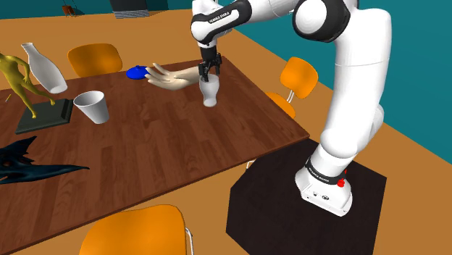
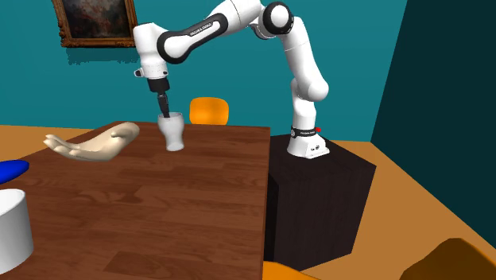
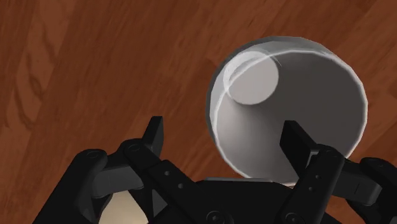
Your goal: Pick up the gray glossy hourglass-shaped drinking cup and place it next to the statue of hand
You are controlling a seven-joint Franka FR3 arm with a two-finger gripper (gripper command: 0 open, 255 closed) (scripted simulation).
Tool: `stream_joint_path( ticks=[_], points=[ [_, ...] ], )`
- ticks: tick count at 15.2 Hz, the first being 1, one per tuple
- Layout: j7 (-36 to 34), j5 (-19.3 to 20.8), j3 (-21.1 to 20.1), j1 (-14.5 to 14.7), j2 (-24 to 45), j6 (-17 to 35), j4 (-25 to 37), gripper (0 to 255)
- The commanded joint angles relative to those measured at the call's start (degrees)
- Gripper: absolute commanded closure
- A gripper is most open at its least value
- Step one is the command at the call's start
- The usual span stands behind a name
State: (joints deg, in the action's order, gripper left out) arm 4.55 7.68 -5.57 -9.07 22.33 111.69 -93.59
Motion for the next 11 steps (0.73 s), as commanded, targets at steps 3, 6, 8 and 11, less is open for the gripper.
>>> stream_joint_path(
  ticks=[3, 6, 8, 11],
  points=[
    [0.30, -0.32, -0.22, 0.31, -1.02, -6.00, 4.99, 0],
    [0.30, -0.32, -0.22, 0.31, -1.02, -6.00, 4.98, 0],
    [0.30, -0.32, -0.22, 0.31, -1.02, -6.00, 4.99, 0],
    [0.30, -0.32, -0.22, 0.31, -1.02, -6.00, 4.99, 0]
  ],
)
